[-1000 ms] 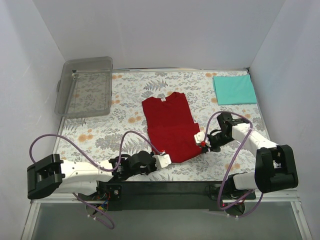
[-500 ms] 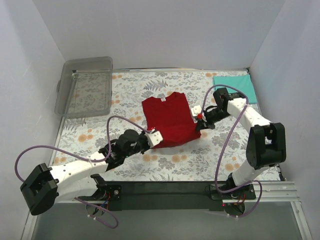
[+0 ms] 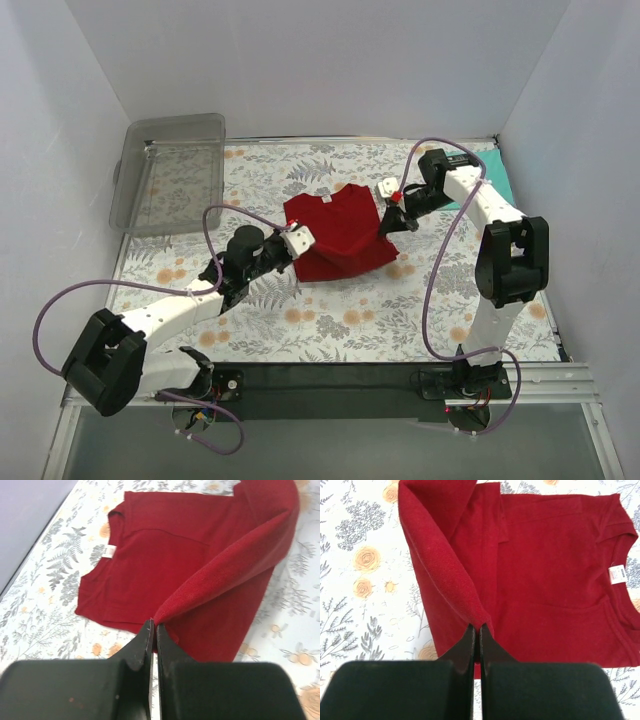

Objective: Fold and stack the t-shirts

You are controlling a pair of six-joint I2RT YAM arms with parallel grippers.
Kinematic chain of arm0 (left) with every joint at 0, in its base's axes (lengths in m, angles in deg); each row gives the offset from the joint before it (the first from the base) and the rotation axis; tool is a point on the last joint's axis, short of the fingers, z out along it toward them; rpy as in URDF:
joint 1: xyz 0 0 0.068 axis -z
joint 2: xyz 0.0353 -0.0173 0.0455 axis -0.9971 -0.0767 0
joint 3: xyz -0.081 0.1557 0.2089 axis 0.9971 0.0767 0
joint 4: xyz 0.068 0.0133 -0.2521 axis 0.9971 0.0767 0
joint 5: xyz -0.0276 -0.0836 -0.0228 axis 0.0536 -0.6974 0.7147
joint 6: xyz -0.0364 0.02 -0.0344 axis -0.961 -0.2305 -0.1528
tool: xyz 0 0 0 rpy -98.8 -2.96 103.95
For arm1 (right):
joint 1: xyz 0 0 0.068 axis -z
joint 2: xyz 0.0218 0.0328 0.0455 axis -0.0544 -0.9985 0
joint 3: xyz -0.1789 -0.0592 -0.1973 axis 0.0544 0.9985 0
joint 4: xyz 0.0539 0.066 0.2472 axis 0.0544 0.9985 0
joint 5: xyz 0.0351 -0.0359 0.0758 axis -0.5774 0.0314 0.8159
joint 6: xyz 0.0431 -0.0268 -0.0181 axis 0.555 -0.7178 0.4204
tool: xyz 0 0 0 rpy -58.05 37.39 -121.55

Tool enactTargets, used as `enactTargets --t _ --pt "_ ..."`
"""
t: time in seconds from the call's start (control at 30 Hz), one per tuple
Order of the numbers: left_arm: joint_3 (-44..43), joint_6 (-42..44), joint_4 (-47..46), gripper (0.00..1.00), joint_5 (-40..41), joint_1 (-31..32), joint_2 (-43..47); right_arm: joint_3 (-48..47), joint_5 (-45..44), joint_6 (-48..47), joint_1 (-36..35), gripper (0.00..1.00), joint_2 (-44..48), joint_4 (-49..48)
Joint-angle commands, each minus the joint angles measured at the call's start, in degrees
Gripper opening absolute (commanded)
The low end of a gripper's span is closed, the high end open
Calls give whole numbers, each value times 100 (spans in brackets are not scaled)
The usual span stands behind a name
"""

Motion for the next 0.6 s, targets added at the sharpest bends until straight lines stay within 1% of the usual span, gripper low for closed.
enactTargets --t 0.0,0.3,0.43,0.57 --pt "-282 69 -554 0 -262 -336 -140 -542 493 143 -38 1 -265 192" --pt "-923 -1 -1002 0 -499 -1058 -1150 -1598 704 652 -38 1 -1064 166" --pt "-1204 -10 -1160 0 -491 -1234 -1634 -2098 739 916 -38 1 -1443 148" --pt "-1503 -36 -1406 0 -473 -1340 -2117 -2625 740 1380 -30 1 -1847 34"
